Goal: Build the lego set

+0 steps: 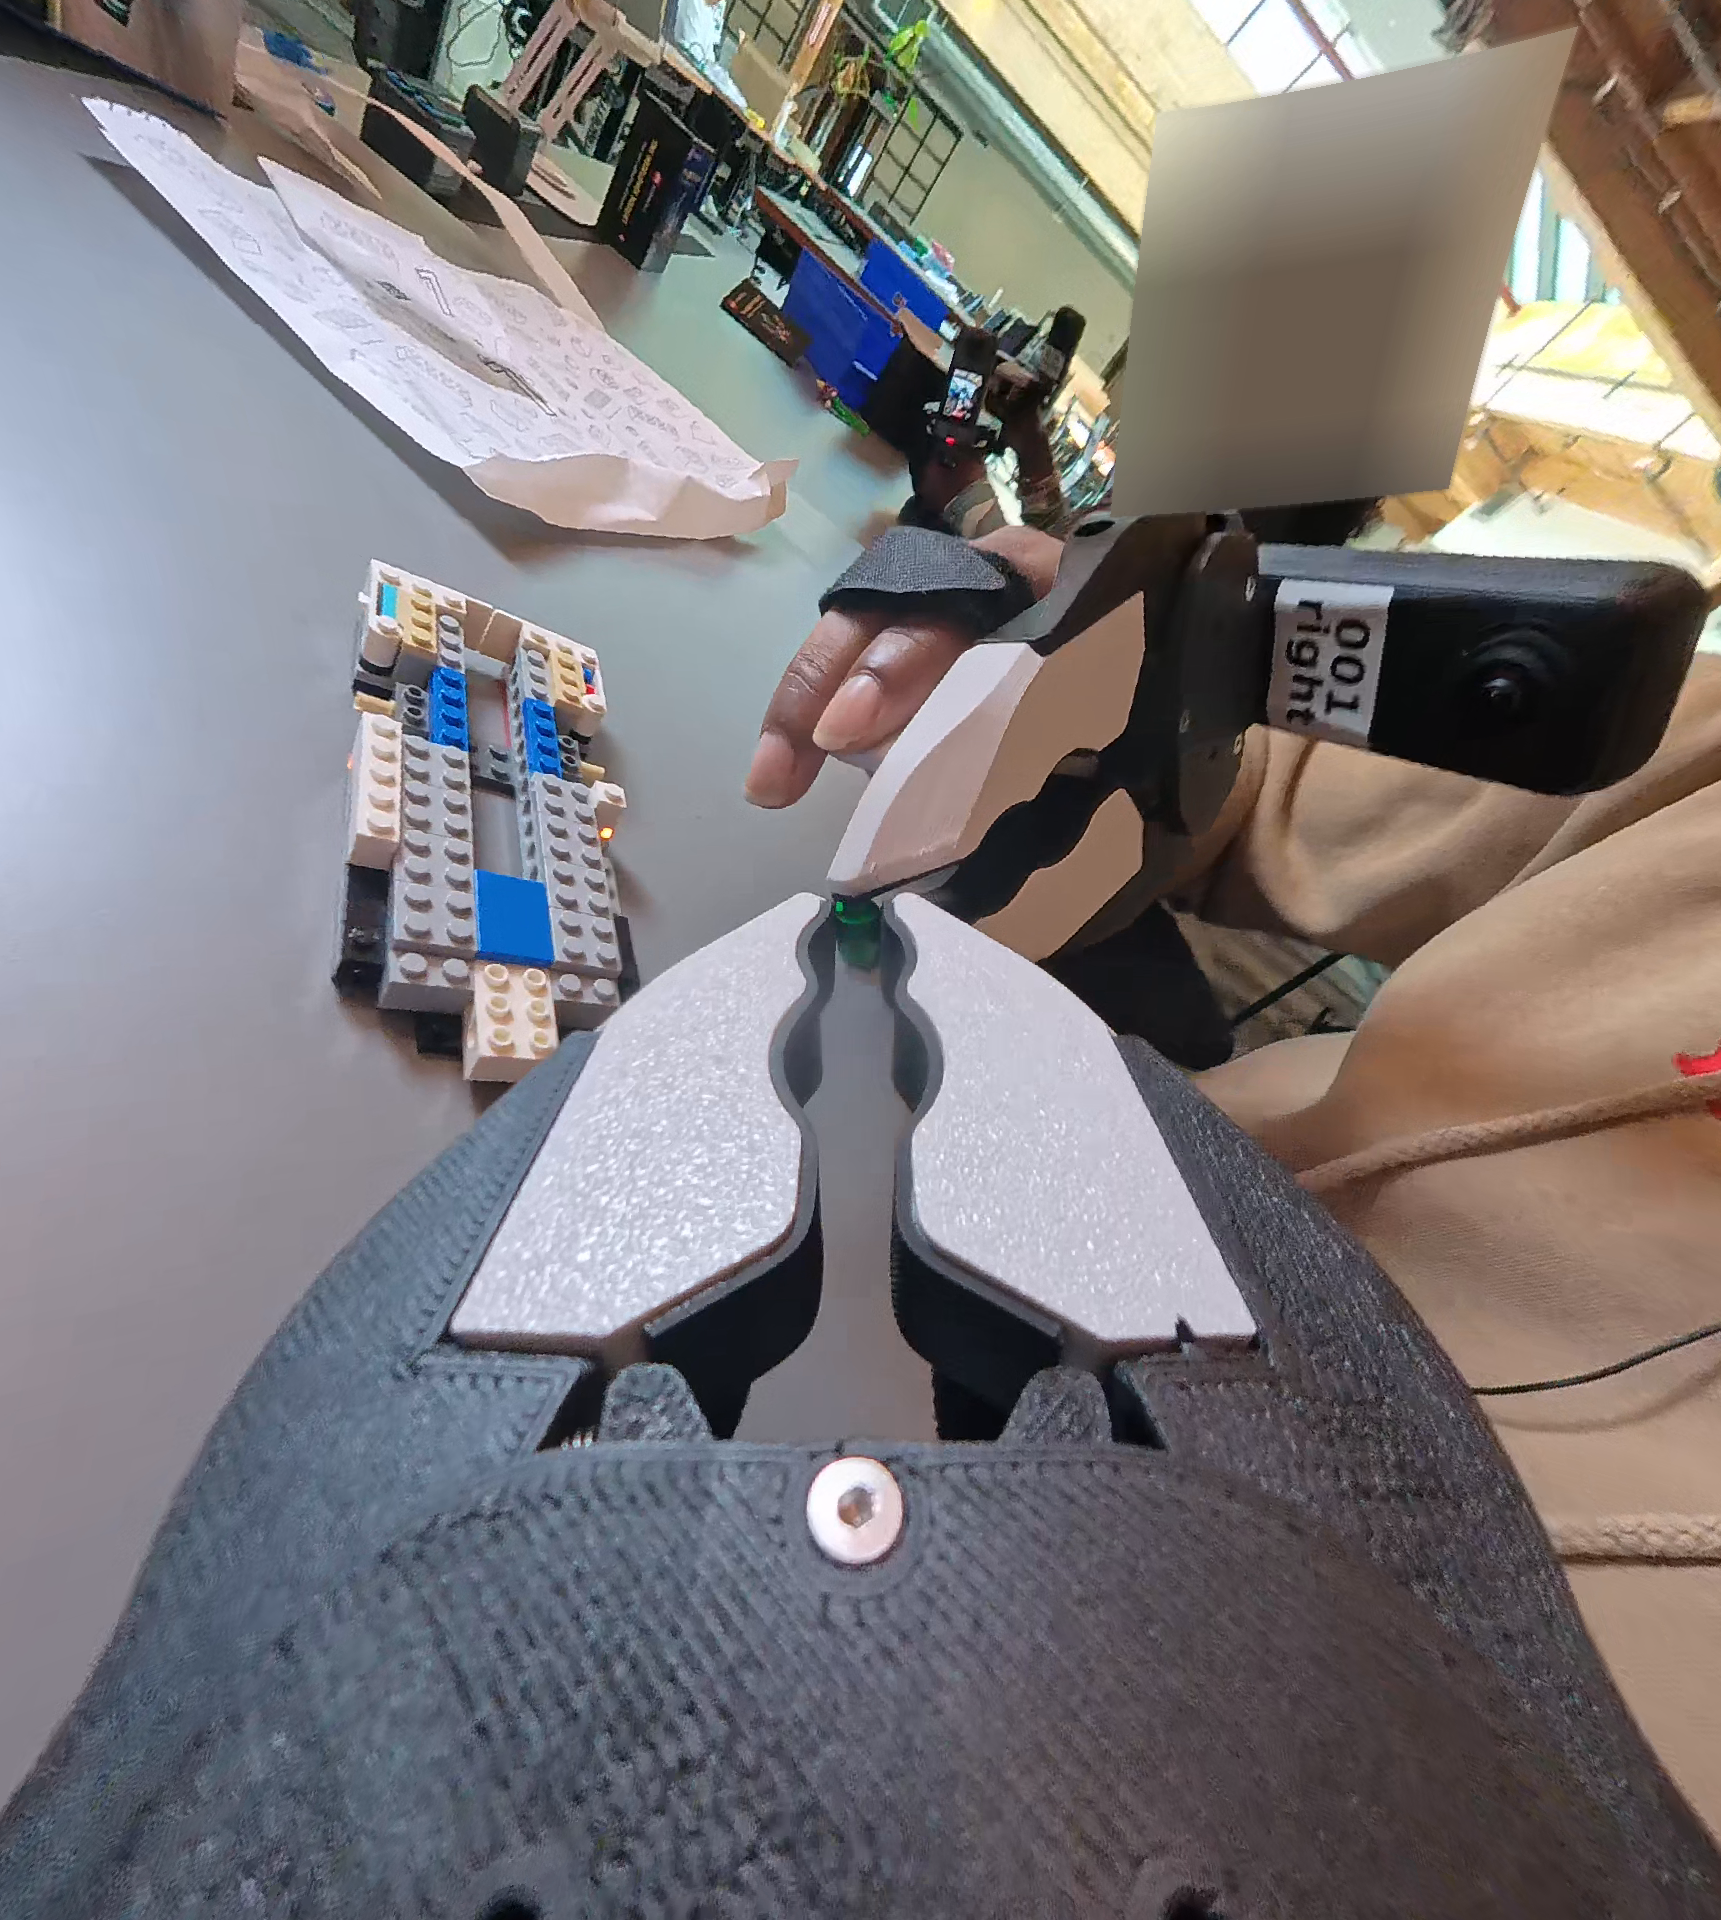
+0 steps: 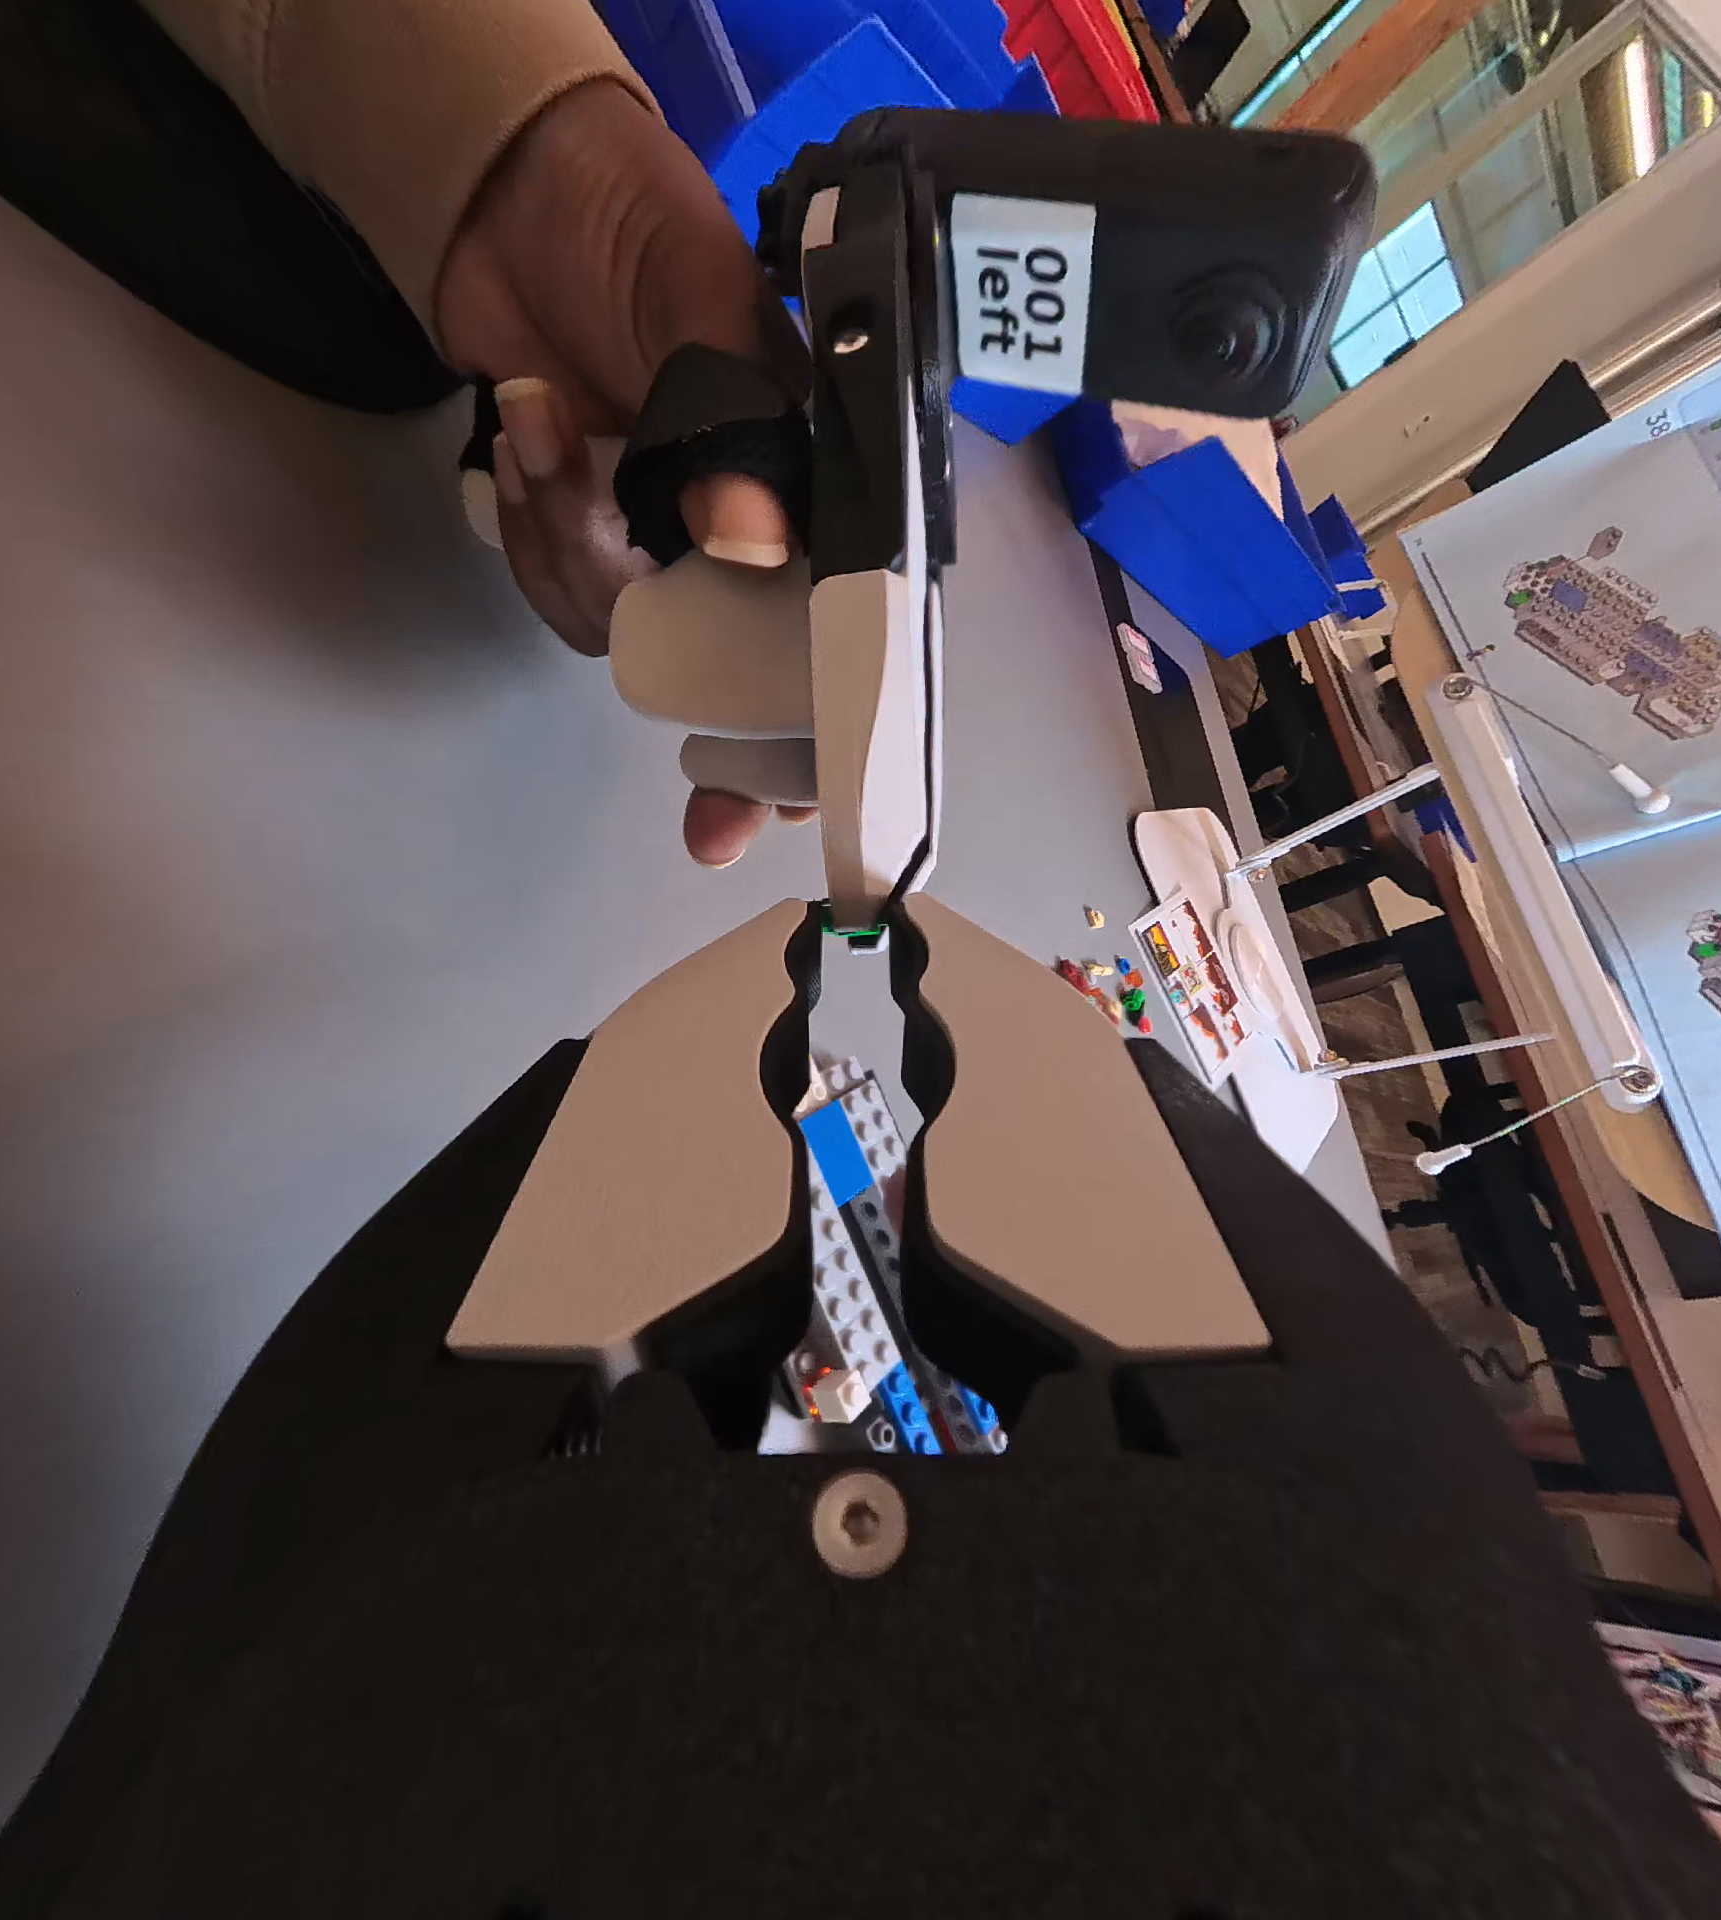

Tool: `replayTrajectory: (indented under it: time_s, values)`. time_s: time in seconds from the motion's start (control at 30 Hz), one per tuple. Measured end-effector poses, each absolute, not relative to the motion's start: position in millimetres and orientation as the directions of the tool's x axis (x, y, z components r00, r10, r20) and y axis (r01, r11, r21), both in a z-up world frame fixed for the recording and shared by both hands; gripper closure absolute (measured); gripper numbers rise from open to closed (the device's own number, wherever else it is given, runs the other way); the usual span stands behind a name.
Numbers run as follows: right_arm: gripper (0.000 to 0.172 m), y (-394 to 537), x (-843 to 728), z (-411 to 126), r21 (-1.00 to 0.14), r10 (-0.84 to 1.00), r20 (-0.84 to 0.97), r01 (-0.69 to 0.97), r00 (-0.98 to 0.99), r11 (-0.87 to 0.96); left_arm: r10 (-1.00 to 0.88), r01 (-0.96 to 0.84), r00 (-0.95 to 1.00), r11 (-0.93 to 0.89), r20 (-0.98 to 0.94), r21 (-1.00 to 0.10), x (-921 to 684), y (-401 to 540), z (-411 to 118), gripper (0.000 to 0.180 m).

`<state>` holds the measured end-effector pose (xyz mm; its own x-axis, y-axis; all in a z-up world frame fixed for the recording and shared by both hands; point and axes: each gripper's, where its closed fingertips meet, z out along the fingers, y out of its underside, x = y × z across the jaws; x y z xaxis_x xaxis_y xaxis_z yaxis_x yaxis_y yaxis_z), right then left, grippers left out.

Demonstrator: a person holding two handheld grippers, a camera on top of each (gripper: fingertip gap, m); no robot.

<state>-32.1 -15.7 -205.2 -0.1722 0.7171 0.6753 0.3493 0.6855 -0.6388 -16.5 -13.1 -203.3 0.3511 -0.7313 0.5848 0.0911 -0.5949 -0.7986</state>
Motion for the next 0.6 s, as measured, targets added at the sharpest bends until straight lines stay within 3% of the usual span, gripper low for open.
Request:
replayTrajectory:
  time_s: [0.27,0.4,0.6]
  values:
    - [0.156,-16.3,-24.4,-203.3,-0.762,0.843,0.497,0.361,-0.205,0.538,-0.822,-0.169,0.531,-0.341,0.206,-0.925,-25.8,-8.1,-215.7,0.173]
    - [0.153,-10.0,-18.6,-206.1,-0.804,0.893,0.407,0.389,-0.19,0.449,-0.817,-0.319,0.576,-0.241,0.015,-0.917,-28.8,-4.4,-228.1,0.173]
    - [0.151,-3.0,-4.9,-227.0,-0.783,0.924,0.327,0.491,-0.197,0.381,-0.814,-0.411,0.577,-0.226,-0.06,-0.883,-27.6,-2.8,-246.5,0.173]
